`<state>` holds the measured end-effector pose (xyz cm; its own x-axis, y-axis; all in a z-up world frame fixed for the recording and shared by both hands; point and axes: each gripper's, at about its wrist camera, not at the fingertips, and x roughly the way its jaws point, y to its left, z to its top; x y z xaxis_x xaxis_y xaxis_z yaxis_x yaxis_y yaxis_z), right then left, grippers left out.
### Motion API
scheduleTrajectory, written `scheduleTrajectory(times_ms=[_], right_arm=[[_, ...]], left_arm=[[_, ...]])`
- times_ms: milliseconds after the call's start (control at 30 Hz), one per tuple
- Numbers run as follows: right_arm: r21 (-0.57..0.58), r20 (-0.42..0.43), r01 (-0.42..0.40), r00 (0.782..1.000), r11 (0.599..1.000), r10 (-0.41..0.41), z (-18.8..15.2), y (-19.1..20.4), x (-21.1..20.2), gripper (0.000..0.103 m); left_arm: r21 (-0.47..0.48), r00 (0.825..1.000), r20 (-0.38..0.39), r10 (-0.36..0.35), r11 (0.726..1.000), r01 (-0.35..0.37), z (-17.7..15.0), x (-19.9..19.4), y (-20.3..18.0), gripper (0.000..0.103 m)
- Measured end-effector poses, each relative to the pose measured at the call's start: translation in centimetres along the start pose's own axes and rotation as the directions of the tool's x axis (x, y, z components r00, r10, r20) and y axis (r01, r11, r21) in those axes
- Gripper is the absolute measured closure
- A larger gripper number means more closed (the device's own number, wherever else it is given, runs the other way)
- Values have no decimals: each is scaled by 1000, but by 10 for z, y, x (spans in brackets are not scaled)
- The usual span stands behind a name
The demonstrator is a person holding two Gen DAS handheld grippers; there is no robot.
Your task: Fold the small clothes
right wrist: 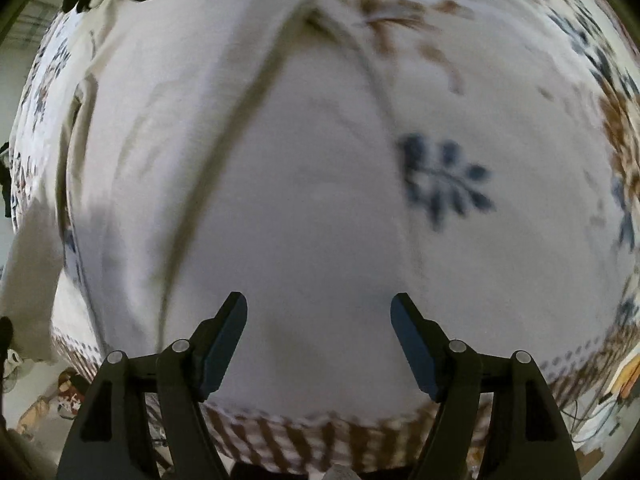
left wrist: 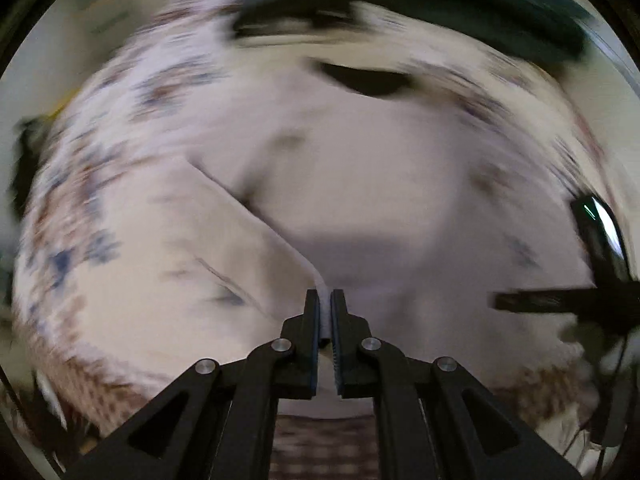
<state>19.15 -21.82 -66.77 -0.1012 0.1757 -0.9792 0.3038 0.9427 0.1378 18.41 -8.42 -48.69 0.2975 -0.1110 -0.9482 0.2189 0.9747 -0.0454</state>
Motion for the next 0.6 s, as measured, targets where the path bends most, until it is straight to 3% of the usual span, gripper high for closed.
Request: scheduleTrajectory(times_ms=[133, 233, 333, 467, 533, 600], right_arm=[[55, -6, 30, 1000, 998, -30, -11, -69, -15, 27], [113, -3, 35, 999, 993, -34, -16, -124, -23, 27], [135, -11, 28, 1000, 990, -27, -15, -168, -28, 27], [122, -2, -101, 995, 987, 102, -4, -212, -50, 27], [77, 22, -190, 982, 979, 189, 3, -219, -68, 27], [39, 28, -246, 969, 968, 245, 5, -215, -77, 27]], left_arm=[[163, 991, -43, -129, 977, 135, -11, 21, -94, 99], [286, 985, -57, -161, 943, 171, -18, 31, -148, 99], [338, 981, -81, -175, 921, 192, -21, 38, -178, 99], [157, 984, -89, -152, 974, 164, -18, 32, -152, 95], [29, 993, -102, -67, 997, 70, -25, 35, -116, 94], [-73, 990, -137, 41, 996, -51, -31, 40, -75, 80]])
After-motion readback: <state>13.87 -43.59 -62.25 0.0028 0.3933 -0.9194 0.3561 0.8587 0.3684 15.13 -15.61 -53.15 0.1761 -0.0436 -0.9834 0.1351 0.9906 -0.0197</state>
